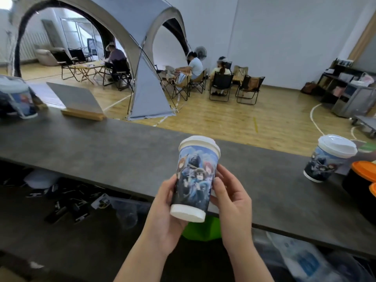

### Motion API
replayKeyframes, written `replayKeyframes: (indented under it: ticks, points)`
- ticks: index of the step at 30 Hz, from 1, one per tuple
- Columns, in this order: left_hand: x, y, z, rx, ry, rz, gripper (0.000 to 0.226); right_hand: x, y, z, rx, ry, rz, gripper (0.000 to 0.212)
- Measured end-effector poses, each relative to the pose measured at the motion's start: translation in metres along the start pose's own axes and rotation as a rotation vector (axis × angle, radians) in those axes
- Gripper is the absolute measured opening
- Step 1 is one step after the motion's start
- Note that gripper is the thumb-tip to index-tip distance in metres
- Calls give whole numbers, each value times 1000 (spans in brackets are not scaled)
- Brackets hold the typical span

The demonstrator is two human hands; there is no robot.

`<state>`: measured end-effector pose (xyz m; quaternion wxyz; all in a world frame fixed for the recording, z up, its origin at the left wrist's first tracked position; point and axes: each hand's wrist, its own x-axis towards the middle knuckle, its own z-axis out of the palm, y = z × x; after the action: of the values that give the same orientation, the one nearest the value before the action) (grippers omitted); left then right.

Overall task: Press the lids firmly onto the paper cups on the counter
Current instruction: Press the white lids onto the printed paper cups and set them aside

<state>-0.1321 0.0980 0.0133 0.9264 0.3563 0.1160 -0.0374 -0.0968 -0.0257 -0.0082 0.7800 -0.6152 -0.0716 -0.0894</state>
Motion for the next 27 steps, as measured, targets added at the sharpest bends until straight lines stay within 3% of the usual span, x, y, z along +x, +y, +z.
replayKeyframes:
  ticks: [6,12,15,21,27]
  points:
    - [-23,62,-82,-126,-37,-81,49,-35,19,93,-69,-42,-41,38]
    - [-36,111,-147,-5,5,-7,51,-58,36,163,-57,-86,-21,37]
    - [-42,130,-166,133,22,109,50,-63,42,191,-36,-128,15,41]
    - [-38,166,-204,434,109,566,55,-56,53,244,-81,-319,103,46]
    - [-19,211,-245,490,187,603,50,-35,78,306,-61,-356,93,50]
